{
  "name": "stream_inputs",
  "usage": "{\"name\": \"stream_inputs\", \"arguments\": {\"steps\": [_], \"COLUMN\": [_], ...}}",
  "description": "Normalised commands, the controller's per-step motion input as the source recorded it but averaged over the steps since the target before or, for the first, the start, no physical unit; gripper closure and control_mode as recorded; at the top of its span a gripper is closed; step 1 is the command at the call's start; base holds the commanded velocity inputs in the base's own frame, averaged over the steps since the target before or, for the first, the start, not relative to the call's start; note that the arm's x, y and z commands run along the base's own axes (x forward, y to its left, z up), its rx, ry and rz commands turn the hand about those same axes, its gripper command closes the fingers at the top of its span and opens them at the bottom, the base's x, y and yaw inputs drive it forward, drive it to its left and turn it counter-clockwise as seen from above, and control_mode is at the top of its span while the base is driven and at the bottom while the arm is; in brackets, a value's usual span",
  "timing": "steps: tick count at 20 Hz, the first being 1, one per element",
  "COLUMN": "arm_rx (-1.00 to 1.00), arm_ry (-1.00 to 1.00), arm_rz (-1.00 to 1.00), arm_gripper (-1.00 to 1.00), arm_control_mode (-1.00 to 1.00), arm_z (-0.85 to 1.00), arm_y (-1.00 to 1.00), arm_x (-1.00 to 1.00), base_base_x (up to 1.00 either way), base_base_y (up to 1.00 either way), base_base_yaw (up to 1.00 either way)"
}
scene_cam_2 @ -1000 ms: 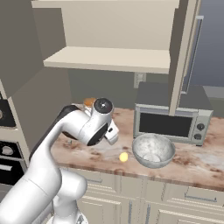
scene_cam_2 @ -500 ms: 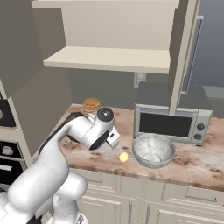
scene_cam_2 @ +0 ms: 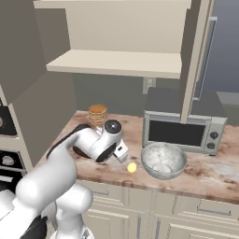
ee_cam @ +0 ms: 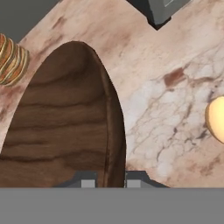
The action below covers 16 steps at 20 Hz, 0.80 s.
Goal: Pick both bowls and place them on the counter. Then place the sugar cube in one bowl and place the egg in the other bowl.
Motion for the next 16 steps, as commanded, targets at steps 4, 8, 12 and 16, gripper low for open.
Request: {"name": "stream_inputs", "arguments": {"steps": [4, 8, 12, 16], "arm_rx": [0.00, 0.00, 0.00, 0.00], "arm_ry": [0.00, 0.00, 0.03, 0.04], "arm_rz": [0.00, -0.01, -0.02, -0.02], "arm_gripper": [1.00, 1.00, 1.00, 1.00], "arm_control_mode": [-1.00, -1.00, -1.00, -1.00], "arm_z": [-0.16, -0.17, -0.15, -0.20], "arm_y": [-0.14, -0.06, -0.09, -0.11], "arm_x": [0.24, 0.21, 0.18, 0.25], "base_base_x": [0.00, 0.00, 0.00, 0.00], "base_base_y": [0.00, 0.00, 0.00, 0.00], "base_base_yaw": [0.00, 0.00, 0.00, 0.00]}}
